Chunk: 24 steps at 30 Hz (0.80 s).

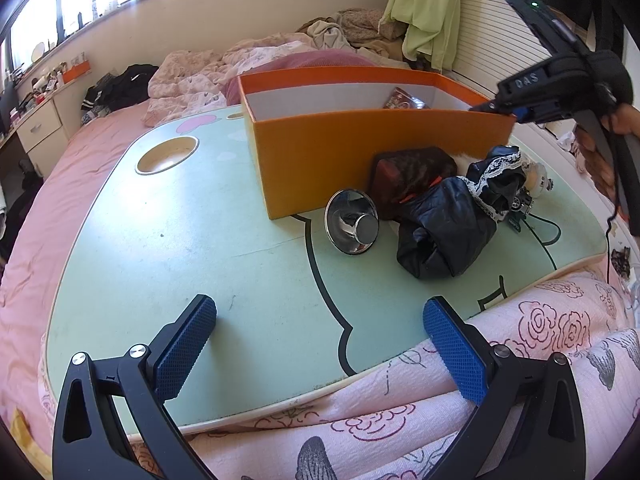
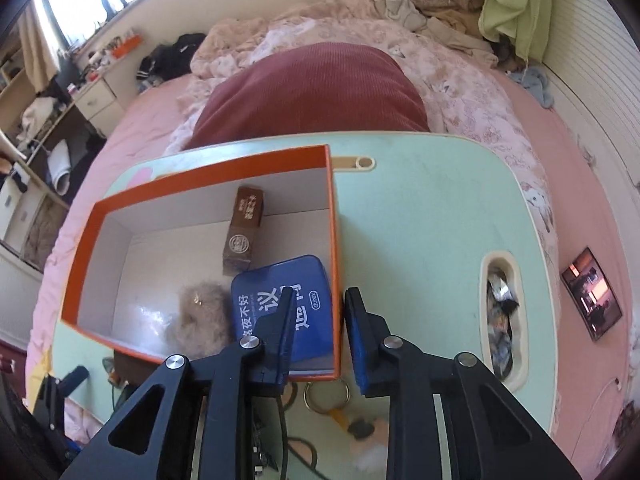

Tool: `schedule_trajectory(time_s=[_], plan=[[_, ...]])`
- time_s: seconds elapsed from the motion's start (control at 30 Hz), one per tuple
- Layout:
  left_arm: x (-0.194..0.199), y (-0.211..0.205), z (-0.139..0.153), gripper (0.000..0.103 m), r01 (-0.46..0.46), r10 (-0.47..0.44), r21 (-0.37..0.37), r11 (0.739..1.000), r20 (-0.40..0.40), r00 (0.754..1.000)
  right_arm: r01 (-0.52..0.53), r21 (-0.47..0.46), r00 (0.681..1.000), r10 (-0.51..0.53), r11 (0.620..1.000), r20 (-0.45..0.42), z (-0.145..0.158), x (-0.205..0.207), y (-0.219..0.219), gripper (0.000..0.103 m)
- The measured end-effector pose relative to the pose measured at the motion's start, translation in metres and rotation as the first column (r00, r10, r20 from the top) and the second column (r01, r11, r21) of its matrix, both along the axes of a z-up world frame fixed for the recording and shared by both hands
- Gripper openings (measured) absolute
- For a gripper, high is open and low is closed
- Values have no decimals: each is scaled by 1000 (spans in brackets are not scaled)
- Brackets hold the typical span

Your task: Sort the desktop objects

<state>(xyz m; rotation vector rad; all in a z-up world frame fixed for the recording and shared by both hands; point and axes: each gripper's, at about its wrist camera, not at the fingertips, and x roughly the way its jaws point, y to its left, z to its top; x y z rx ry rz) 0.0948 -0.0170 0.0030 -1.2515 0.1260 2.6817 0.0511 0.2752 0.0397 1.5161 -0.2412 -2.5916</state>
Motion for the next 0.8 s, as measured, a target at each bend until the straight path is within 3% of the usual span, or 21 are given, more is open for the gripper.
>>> schedule_trajectory(time_s=[0.17,0.3,0.37,0.43,0.53,0.63,0.73,0.8], plan=[[0,0,0,103,0,0,1,1000,0,1000,36,-89,999,-36,995,2,3,14,8,31],[0,0,0,103,0,0,1,1000,0,1000,83,-82,980,-96,993,-175,29,45,13,36],[0,-1,0,103,0,0,1,1000,0,1000,56,-101,971,-78,993,-227,36,70,9,50],[1,-2,-1,103,-6,6,6,1000,-3,1000,11,-98,968,-35,995,-247,34,96,-1,52],[1,-1,-1,103,-6,6,6,1000,-3,1000,-41,-67,971,24,997,-237,20,132,-18,52],[1,-2,-1,103,-6,6,6,1000,-4,1000,-48,-61,985,37,997,-170,-6,149,-29,52],[1,-2,-1,103,-7,7,5,1000,-2,1000,-34,33,994,37,999,-102,-29,150,-39,54],[1,-1,0,103,-8,8,3,1000,-3,1000,-22,89,992,33,996,-119,-33,149,-42,71]])
